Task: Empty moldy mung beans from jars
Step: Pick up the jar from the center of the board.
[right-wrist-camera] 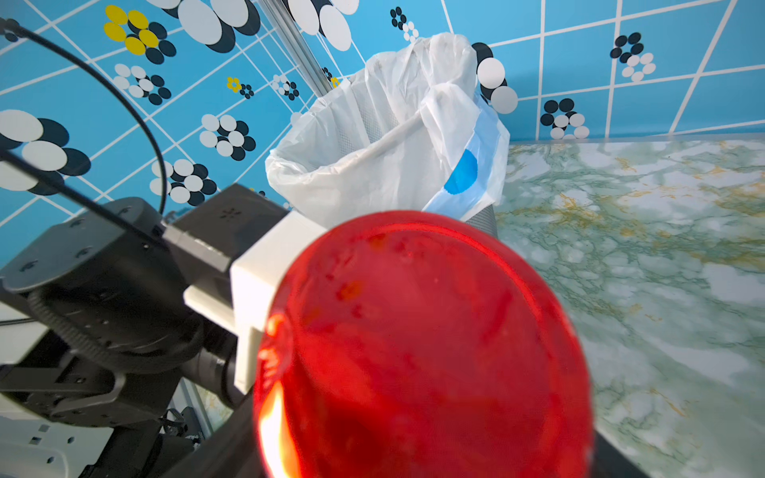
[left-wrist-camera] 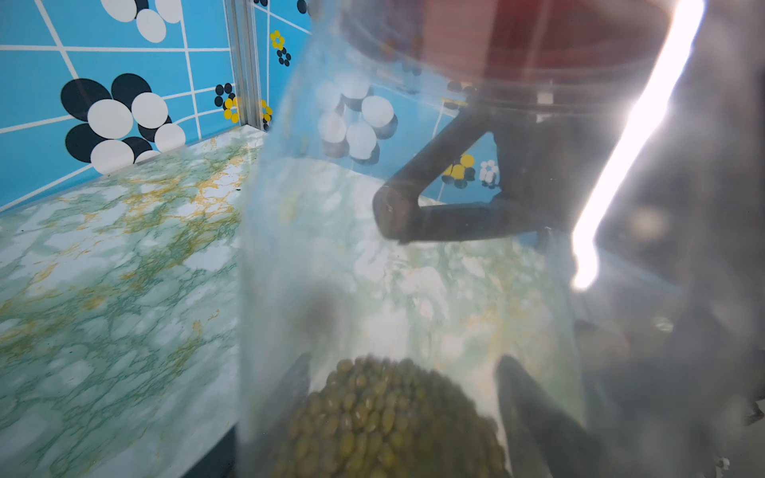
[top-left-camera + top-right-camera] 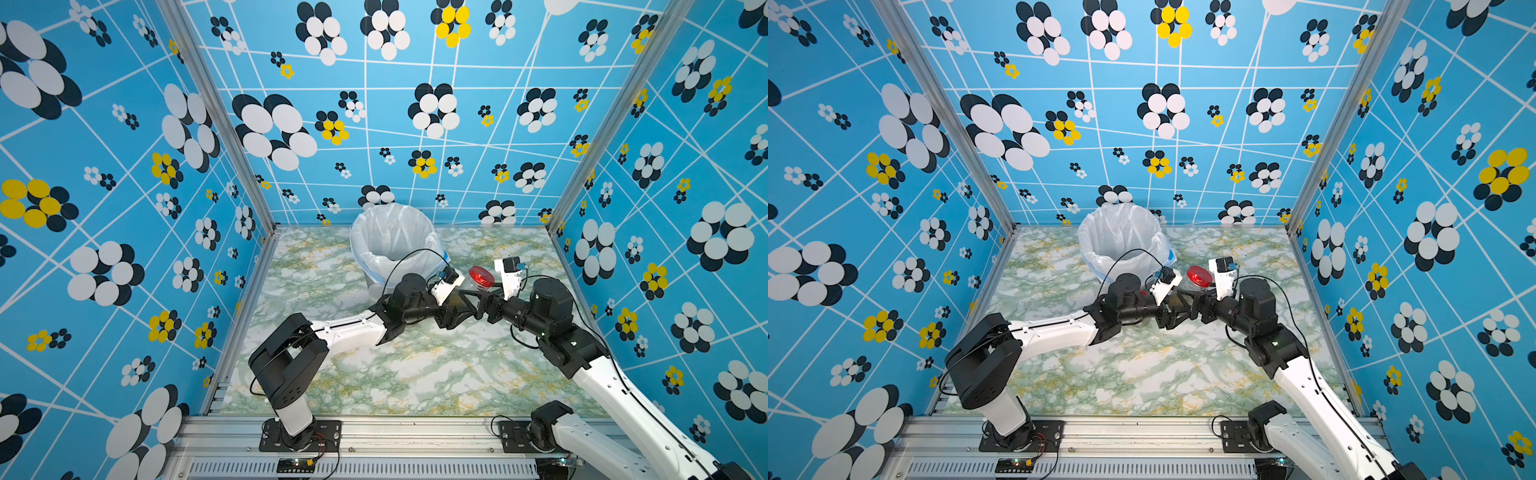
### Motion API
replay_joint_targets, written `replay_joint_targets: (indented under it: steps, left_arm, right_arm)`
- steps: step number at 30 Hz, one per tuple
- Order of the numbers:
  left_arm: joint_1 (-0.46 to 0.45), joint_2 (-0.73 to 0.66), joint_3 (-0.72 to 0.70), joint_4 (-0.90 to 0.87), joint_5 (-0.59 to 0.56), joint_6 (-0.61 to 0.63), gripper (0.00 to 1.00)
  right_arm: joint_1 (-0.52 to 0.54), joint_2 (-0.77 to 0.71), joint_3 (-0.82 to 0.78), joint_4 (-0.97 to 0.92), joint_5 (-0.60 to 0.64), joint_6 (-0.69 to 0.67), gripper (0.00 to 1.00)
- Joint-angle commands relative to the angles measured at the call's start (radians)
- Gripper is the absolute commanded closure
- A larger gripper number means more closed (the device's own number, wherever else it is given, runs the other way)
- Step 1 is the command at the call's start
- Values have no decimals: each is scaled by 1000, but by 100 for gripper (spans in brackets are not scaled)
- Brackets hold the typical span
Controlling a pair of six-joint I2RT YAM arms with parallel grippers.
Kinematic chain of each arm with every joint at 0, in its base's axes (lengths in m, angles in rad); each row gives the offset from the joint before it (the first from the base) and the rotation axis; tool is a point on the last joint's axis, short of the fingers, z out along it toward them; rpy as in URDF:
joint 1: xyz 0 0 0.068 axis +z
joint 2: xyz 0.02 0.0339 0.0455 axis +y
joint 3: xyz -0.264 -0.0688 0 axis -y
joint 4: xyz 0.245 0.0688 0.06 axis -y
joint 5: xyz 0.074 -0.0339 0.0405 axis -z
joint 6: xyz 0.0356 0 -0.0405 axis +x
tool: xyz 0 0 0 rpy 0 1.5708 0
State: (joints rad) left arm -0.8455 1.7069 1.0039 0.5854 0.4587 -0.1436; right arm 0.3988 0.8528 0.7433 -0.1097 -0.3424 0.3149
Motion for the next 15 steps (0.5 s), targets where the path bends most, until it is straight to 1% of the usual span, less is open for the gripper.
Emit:
replay_joint_targets:
  steps: [1, 5, 8, 10, 15]
  left_arm:
    - [19, -10, 25, 27, -54, -31, 48]
    - [19, -28, 18, 16, -73, -15, 48]
    - [22, -40, 22, -25, -69, 4, 48]
    - [22, -44, 32, -62, -64, 3, 47]
    - [20, -59, 3, -38, -74, -1, 48]
  right_arm:
    - [8, -31, -10, -15, -26, -15, 9]
    - [9, -45, -11, -36, -8, -27, 7]
    - [9, -58, -20, -57, 14, -30, 6]
    - [9, -71, -34, -62, 1, -31, 5]
    - [9, -121, -57, -77, 1, -3, 4]
